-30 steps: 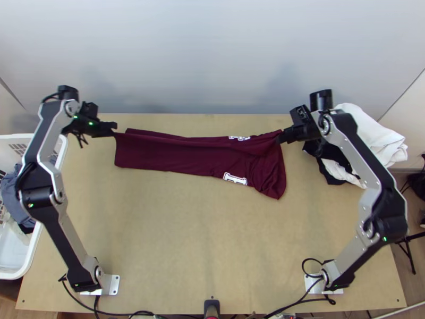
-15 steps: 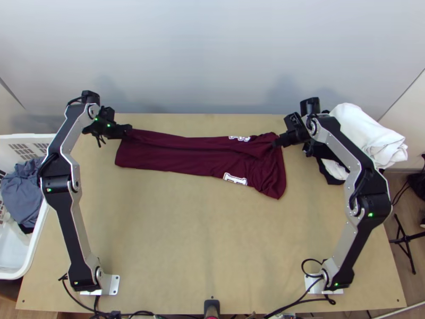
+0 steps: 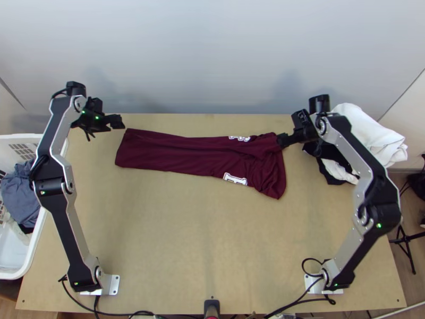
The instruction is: Fold the t-shirt
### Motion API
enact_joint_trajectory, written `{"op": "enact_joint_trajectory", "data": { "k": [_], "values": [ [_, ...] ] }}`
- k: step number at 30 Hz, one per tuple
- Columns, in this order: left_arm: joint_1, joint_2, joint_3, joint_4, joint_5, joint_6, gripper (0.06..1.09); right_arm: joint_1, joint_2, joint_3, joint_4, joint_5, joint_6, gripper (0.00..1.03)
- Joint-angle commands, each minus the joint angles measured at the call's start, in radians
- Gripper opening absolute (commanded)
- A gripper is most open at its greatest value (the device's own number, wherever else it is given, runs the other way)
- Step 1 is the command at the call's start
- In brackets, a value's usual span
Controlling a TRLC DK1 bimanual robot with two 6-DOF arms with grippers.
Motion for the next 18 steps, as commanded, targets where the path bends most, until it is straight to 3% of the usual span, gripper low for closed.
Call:
{"op": "enact_joint_trajectory", "data": {
  "k": [1, 5, 10, 18],
  "values": [
    [0.037, -0.055, 0.009, -0.075, -0.001, 0.018, 1.03, 0.052, -0.148, -0.010, -0.069, -0.001, 0.018, 1.00],
    [0.070, -0.122, -0.034, -0.154, 0.037, 0.041, 1.03, 0.100, -0.319, 0.005, -0.125, -0.001, 0.032, 1.00],
    [0.112, -0.184, -0.183, -0.141, 0.109, 0.067, 1.03, 0.144, -0.481, -0.009, -0.198, -0.001, 0.084, 0.99],
    [0.132, -0.088, -0.230, -0.131, 0.295, 0.075, 1.03, 0.172, -0.595, 0.008, -0.274, -0.001, 0.138, 0.99]
  ]
}}
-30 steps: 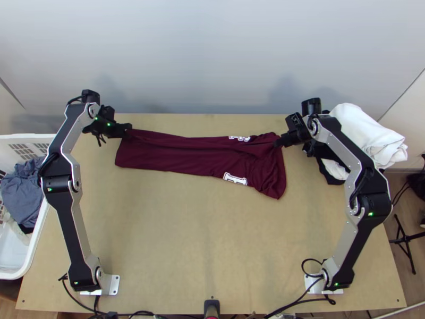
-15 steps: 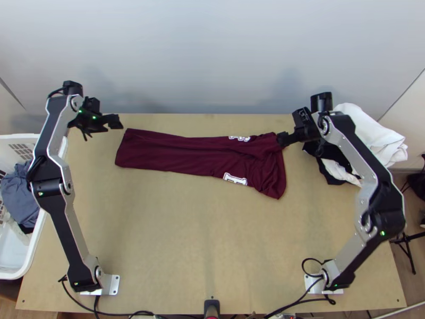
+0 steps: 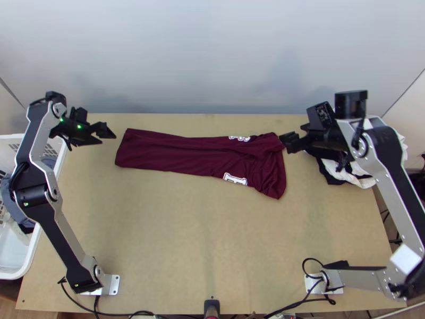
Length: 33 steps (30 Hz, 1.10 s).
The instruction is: Fold the t-shirt
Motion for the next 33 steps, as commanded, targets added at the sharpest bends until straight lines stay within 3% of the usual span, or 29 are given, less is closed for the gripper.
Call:
{"op": "enact_joint_trajectory", "data": {
  "k": [1, 5, 19, 27, 32, 33],
  "values": [
    [0.017, 0.075, -0.029, 0.001, 0.136, -0.001, 1.03, 0.032, -0.111, 0.031, -0.071, 0.003, 0.050, 0.99],
    [-0.002, 0.158, 0.020, 0.001, 0.205, -0.022, 1.03, 0.064, -0.119, 0.082, -0.115, 0.003, 0.103, 0.99],
    [-0.081, 0.270, 0.168, -0.007, 0.200, -0.033, 1.03, 0.098, -0.165, 0.106, -0.149, 0.001, 0.228, 0.99],
    [-0.078, 0.285, 0.176, -0.020, 0.167, 0.003, 1.03, 0.115, -0.162, 0.100, -0.160, 0.001, 0.234, 0.99],
    [-0.107, 0.319, 0.178, -0.045, 0.159, 0.003, 0.92, 0.133, -0.148, 0.097, -0.158, 0.001, 0.248, 0.99],
    [-0.114, 0.322, 0.178, -0.051, 0.159, 0.006, 0.85, 0.136, -0.147, 0.097, -0.158, 0.003, 0.248, 0.99]
  ]
}}
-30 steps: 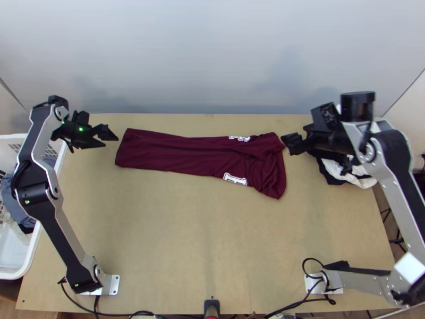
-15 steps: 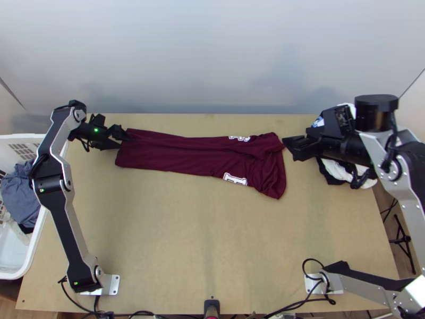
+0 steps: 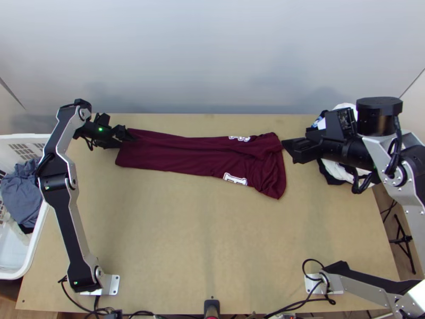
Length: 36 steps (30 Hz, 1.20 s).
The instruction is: Fold the t-shirt
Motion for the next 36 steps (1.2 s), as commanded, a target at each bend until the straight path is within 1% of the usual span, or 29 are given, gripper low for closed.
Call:
{"op": "enact_joint_trajectory", "data": {
  "k": [1, 2, 4, 5, 8, 13, 20, 28, 36],
  "values": [
    [-0.037, 0.036, 0.011, -0.027, -0.001, 0.016, 0.75, 0.020, 0.013, -0.002, -0.002, 0.001, 0.013, 0.99],
    [-0.042, 0.035, 0.018, -0.044, 0.025, 0.035, 0.59, 0.020, 0.013, -0.003, -0.003, 0.001, 0.013, 0.99],
    [-0.054, 0.032, 0.024, -0.058, 0.065, 0.049, 0.18, 0.017, 0.011, -0.010, -0.003, 0.001, 0.013, 0.99],
    [-0.062, 0.033, 0.025, -0.060, 0.071, 0.048, 0.09, 0.014, 0.007, -0.014, -0.003, 0.001, 0.013, 0.99],
    [-0.082, 0.055, 0.025, -0.072, 0.079, 0.032, 0.10, 0.005, -0.013, -0.033, -0.003, 0.001, 0.025, 0.99],
    [-0.080, 0.044, 0.047, -0.077, 0.088, -0.034, 0.10, -0.011, -0.041, -0.080, -0.003, 0.001, 0.024, 0.99],
    [-0.060, 0.001, 0.053, -0.078, 0.085, -0.063, 0.10, -0.011, -0.041, -0.109, 0.005, -0.001, 0.028, 0.99],
    [-0.062, -0.082, 0.083, -0.080, 0.057, -0.092, 0.10, -0.009, -0.053, -0.138, 0.006, -0.001, 0.037, 0.99],
    [-0.140, -0.146, 0.103, -0.078, -0.012, -0.146, 0.10, -0.009, -0.118, -0.250, 0.012, -0.002, 0.045, 0.99]
  ]
}}
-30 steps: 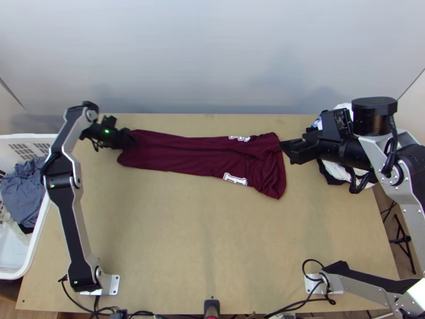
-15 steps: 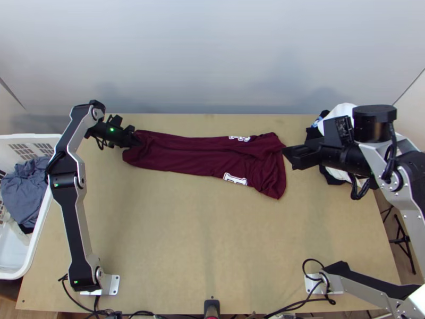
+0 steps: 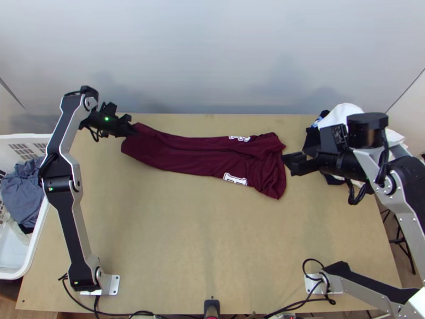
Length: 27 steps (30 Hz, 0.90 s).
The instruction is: Fold the t-shirt
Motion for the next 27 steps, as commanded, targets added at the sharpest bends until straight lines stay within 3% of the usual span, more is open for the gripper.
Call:
{"op": "enact_joint_trajectory", "data": {
  "k": [1, 10, 27],
  "values": [
    [-0.065, -0.057, 0.017, 0.003, -0.054, -0.041, 0.10, 0.000, -0.057, -0.096, 0.008, 0.000, 0.006, 0.99],
    [-0.173, -0.091, 0.020, 0.005, -0.105, -0.081, 0.10, -0.014, -0.180, -0.274, 0.068, -0.003, 0.018, 0.99],
    [-0.470, -0.119, 0.036, 0.158, -0.163, -0.194, 0.10, -0.195, -0.513, -0.628, 0.192, -0.062, 0.086, 0.99]
  ]
}}
